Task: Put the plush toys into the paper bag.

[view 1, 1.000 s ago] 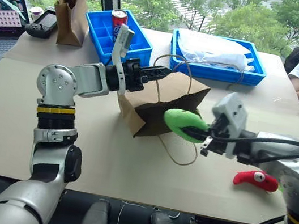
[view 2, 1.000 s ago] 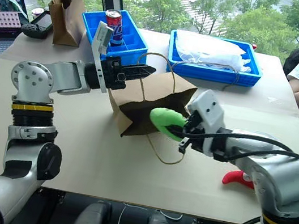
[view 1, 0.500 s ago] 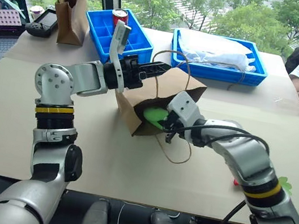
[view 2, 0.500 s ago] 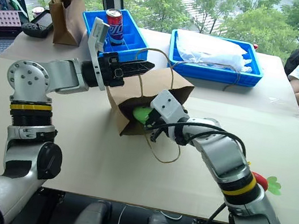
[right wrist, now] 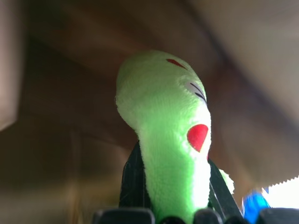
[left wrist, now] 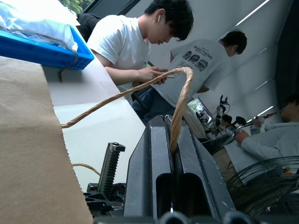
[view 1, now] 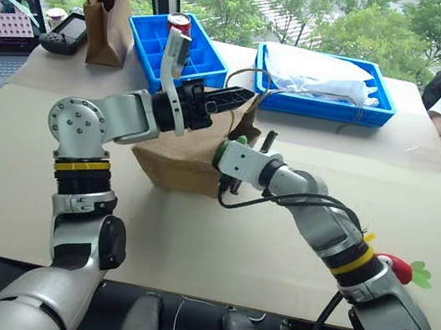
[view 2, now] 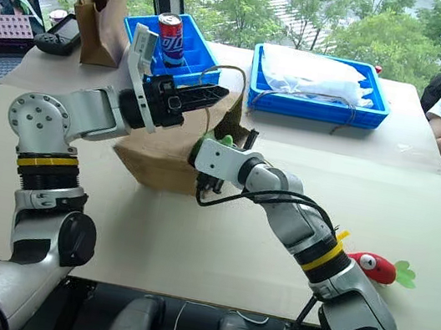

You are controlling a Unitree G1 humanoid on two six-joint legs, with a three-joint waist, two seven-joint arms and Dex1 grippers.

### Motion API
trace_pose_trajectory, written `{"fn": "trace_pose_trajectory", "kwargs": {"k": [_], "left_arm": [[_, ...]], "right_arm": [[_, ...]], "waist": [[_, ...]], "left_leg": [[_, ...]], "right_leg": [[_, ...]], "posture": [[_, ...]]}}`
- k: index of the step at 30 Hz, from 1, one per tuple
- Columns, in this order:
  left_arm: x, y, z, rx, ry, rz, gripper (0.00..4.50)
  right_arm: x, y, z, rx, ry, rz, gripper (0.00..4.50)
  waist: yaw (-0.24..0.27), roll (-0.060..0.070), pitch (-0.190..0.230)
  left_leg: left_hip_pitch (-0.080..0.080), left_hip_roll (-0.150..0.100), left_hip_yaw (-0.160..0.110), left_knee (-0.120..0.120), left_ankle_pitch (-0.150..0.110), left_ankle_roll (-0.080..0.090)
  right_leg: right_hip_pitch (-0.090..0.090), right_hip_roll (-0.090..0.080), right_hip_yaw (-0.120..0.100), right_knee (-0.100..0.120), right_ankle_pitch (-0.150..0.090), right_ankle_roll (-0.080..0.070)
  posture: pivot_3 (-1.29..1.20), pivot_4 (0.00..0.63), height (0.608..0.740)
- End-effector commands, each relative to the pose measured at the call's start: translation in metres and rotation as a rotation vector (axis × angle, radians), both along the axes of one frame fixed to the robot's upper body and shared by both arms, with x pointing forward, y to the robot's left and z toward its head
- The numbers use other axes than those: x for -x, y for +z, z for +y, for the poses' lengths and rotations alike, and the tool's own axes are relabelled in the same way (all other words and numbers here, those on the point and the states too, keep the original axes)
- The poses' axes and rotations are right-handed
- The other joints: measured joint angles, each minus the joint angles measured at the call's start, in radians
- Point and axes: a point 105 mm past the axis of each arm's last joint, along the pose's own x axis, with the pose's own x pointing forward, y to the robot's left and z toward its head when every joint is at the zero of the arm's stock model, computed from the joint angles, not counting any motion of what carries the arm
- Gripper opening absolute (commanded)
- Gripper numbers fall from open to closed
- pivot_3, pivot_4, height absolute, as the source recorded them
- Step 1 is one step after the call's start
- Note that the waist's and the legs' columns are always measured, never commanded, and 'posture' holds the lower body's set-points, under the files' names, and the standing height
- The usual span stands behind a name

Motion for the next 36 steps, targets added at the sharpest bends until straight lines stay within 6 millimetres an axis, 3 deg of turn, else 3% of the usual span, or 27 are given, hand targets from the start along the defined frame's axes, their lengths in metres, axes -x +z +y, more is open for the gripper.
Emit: {"fn": "trace_pose_trajectory", "kwargs": {"k": [1,5,9,13,18,20,23,25,31,36], "left_arm": [[0.006,0.014,-0.001,0.024,-0.013,-0.050,0.00],[0.006,0.014,-0.001,0.022,-0.010,-0.053,0.00],[0.004,0.014,0.000,0.022,0.001,-0.052,0.00],[0.004,0.016,-0.006,0.037,-0.012,-0.054,0.00],[0.004,0.019,-0.015,0.058,-0.033,-0.054,0.00],[0.005,0.019,-0.018,0.063,-0.041,-0.055,0.00],[0.006,0.020,-0.021,0.069,-0.053,-0.058,0.00],[0.007,0.021,-0.019,0.068,-0.053,-0.059,0.00],[0.010,0.025,-0.014,0.064,-0.066,-0.072,0.00],[0.015,0.025,-0.014,0.065,-0.085,-0.075,0.00]], "right_arm": [[0.010,0.029,0.016,0.042,0.124,-0.178,0.01],[0.015,0.031,0.005,0.035,0.124,-0.103,0.01],[0.045,0.052,0.010,-0.004,0.260,-0.118,0.01],[0.069,0.043,0.004,0.139,0.352,-0.141,0.01],[0.086,0.038,-0.002,0.203,0.402,-0.122,0.01],[0.080,0.037,-0.010,0.224,0.356,-0.117,0.01],[0.052,0.041,-0.057,0.250,0.141,-0.081,0.01],[0.046,0.047,-0.075,0.252,0.074,-0.083,0.01],[0.040,0.052,-0.108,0.186,-0.073,-0.013,0.01],[0.036,0.061,-0.120,0.039,-0.166,0.003,0.01]], "waist": [[-0.001,0.000,0.000],[-0.004,0.000,0.000],[-0.002,0.000,0.000],[0.000,0.000,0.000],[0.010,0.000,0.000],[0.011,0.000,0.000],[0.018,0.000,0.000],[0.023,0.000,0.000],[0.018,-0.001,0.000],[0.018,-0.001,0.000]], "left_leg": [[0.000,0.000,0.000,0.000,0.000,0.000],[0.001,0.000,0.000,0.000,0.000,0.000],[0.000,0.000,0.000,0.000,0.000,-0.001],[0.001,0.000,-0.001,0.000,0.000,-0.001],[0.001,0.000,-0.001,0.000,0.001,-0.001],[0.001,0.000,-0.001,0.000,0.001,-0.001],[0.001,0.000,-0.001,0.000,0.001,-0.001],[0.001,-0.001,-0.001,0.000,0.001,-0.001],[0.001,-0.001,-0.001,-0.001,0.001,-0.001],[0.001,-0.001,-0.001,0.000,0.001,-0.001]], "right_leg": [[0.000,0.000,0.000,0.000,0.000,0.000],[0.000,0.000,0.000,0.002,0.000,0.000],[0.000,0.000,0.000,0.002,0.000,0.000],[0.000,0.000,-0.001,0.002,0.000,0.000],[0.001,0.000,-0.001,0.002,0.000,0.000],[0.001,0.000,0.000,0.002,0.000,0.000],[0.001,0.000,0.000,0.002,0.000,0.000],[0.001,0.000,0.000,0.001,0.000,0.000],[0.001,0.000,0.000,0.001,0.000,0.000],[0.001,-0.001,0.000,0.001,0.000,0.000]], "posture": [[0.00,0.150,0.704],[0.00,0.150,0.704],[0.00,0.150,0.704],[0.00,0.150,0.704],[0.00,0.150,0.704],[0.00,0.150,0.704],[0.00,0.150,0.704],[0.00,0.150,0.704],[0.00,0.150,0.704],[0.00,0.150,0.704]]}}
